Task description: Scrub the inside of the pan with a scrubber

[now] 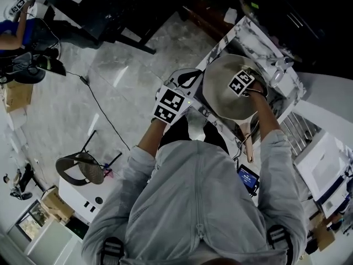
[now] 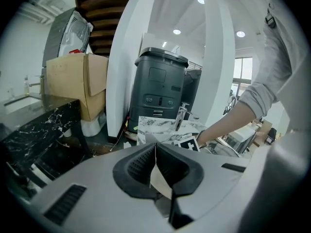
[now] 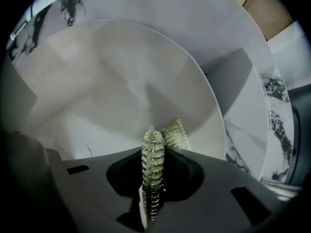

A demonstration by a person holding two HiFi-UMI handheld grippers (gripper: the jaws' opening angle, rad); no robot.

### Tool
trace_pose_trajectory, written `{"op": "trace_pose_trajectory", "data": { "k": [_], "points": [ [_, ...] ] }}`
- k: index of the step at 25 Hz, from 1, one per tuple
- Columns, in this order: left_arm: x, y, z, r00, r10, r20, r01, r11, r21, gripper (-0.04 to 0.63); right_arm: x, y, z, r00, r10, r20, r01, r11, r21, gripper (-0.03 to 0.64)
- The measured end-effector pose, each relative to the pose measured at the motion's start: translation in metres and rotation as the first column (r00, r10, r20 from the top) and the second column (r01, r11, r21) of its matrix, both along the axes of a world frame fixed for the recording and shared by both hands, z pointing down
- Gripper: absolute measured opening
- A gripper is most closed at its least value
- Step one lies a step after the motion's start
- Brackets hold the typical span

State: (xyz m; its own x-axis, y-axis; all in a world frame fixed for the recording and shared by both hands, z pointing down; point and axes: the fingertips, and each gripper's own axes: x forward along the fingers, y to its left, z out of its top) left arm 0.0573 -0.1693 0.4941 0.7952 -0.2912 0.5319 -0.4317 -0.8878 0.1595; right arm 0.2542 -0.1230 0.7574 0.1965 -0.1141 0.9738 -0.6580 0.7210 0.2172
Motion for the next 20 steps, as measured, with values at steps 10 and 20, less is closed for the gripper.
{"op": "trace_pose_trajectory", "data": {
  "k": [10, 20],
  "points": [
    [-0.014, 0.006, 0.011, 0.999, -0.021, 0.03, 0.021, 1.0, -0.012, 0.025, -0.035, -0.026, 0.01, 0.965, 0.196, 0.174, -0.202, 0.979, 0.018, 0.082],
    [-0.026, 0.015, 0.017, 0.999, -0.018, 0.045, 0.019, 1.0, -0.02, 0.025, -0.066, -0.034, 0.009, 0.902, 0.276, 0.332, -0.282, 0.959, -0.033, 0.083]
  ]
}}
